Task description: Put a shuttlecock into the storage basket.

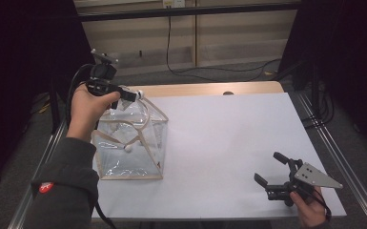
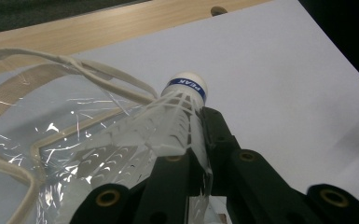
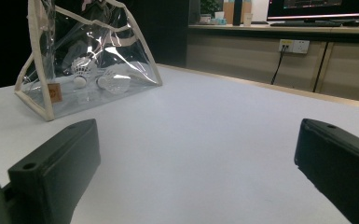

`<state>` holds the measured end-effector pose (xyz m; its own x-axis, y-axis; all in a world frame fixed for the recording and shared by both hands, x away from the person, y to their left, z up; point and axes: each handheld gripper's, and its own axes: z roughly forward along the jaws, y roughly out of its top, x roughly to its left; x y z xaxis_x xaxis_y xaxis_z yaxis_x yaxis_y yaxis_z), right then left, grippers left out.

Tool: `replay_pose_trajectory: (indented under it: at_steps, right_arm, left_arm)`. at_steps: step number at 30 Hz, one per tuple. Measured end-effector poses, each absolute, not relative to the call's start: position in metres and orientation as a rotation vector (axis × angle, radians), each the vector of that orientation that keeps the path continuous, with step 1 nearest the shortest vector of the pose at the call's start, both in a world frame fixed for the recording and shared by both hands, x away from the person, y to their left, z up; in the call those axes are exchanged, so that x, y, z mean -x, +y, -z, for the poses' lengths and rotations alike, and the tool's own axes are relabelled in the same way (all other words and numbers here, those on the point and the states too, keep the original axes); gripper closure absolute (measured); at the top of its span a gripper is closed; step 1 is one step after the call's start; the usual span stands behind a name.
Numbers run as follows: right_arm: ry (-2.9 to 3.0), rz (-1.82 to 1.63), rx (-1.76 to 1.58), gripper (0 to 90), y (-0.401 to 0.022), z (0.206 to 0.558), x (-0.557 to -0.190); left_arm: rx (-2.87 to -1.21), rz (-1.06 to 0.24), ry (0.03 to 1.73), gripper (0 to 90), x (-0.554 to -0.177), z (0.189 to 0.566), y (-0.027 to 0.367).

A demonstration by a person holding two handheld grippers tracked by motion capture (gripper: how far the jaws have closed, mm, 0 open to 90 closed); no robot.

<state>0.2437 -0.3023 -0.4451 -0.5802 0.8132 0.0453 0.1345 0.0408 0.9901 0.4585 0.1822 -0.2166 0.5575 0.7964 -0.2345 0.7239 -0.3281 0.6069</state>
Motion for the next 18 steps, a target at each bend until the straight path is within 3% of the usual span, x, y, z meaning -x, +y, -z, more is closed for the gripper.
replay_pose_trajectory:
  at_steps: [18]
  right_arm:
    - [1.771,-1.586,-0.959,0.1,-0.3023,0.4453,-0.2437]
  left_arm:
    - [-2.108,-0.169,1.244,88.6,-0.4643,0.2234,0.1900]
